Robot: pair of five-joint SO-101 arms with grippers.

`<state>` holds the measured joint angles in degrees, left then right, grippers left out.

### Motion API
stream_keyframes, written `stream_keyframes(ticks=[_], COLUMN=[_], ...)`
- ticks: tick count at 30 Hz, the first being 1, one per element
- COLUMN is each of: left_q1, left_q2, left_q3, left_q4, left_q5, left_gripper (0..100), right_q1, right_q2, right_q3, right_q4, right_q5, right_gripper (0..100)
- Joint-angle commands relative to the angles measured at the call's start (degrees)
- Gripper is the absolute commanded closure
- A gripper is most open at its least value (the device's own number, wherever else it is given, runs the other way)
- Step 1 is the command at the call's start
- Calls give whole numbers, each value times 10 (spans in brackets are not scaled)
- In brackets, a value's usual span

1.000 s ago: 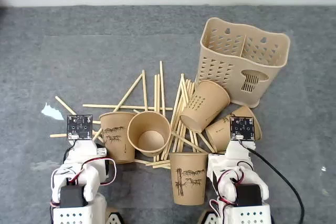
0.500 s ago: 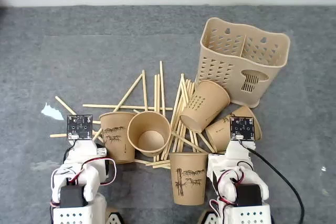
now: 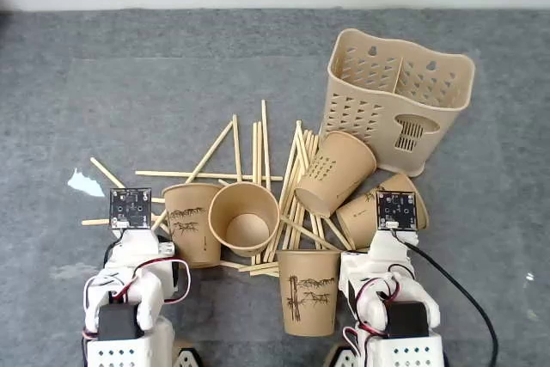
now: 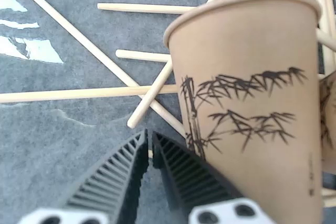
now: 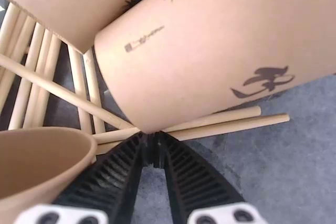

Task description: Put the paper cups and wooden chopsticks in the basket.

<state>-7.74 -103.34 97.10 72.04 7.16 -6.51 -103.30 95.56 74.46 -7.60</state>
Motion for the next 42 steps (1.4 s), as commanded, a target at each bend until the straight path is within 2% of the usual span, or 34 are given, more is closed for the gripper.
stream_keyframes(ticks=[1,11,22,34,37,42], left_q1=[-1,-1,-1,-1,-1,-1], left_q2=[-9,-9,-9,-9,-9,-9], left_q3=[-7,-7,-7,-7,-7,-7], left_q4=[4,4,4,4,4,4], left_q5=[-5,-5,-5,-5,-5,-5], left_gripper=[987,987,987,987,987,987], right_q1=[-16,-124,-120,-120,-120,-119], right_q2=[-5,-5,-5,-6,-6,-6], right_q3=[9,9,-4,-123,-164,-241], right_q4=[3,3,4,-2,-7,-93], right_q5=[2,5,6,8,54,149], right_gripper=[990,990,990,989,989,990])
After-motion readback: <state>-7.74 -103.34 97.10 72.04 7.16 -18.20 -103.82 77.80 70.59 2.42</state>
